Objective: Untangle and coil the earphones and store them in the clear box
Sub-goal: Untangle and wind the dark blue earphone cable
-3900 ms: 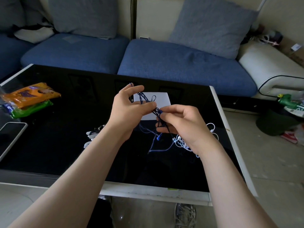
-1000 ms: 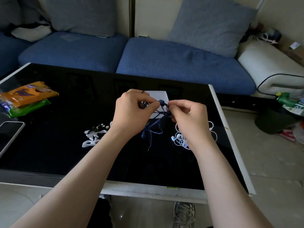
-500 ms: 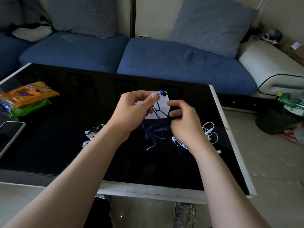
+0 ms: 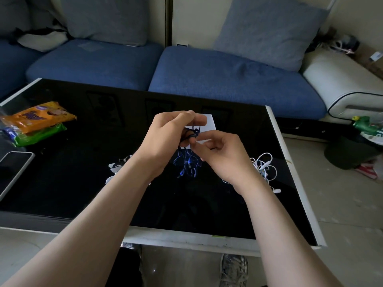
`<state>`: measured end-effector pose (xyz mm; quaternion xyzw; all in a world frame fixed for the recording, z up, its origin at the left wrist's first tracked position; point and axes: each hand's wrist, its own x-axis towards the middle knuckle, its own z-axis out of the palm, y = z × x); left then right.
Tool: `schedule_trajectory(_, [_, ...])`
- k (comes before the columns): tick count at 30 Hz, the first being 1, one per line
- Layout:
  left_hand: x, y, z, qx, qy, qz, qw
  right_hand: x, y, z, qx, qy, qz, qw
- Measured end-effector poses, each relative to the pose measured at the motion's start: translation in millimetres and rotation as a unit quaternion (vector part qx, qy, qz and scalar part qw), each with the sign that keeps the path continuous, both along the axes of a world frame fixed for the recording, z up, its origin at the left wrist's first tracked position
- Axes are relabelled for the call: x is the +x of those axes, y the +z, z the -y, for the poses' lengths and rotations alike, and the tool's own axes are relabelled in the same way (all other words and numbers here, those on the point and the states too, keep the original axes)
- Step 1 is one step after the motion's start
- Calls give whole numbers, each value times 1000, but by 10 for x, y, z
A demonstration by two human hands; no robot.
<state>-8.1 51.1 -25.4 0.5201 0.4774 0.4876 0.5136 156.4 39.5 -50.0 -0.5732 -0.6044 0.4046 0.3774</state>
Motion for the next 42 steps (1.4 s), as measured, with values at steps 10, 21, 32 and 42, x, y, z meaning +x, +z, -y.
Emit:
schedule_trajectory(10, [-67, -125, -17, 94, 24, -261, 960, -12, 113, -34, -39, -25, -138, 989])
schedule_trajectory(21, [-67, -200, -31, 153, 100, -362, 914, -24, 100, -15, -59, -58, -53, 995])
schedule_trajectory(32, [-64, -243, -82, 129, 134, -374, 909, 40, 39, -68, -17, -34, -26, 999])
schedule_trajectory(42, [-43, -185, -51, 133, 76, -307, 939, 99, 5, -46, 26, -97, 29, 995])
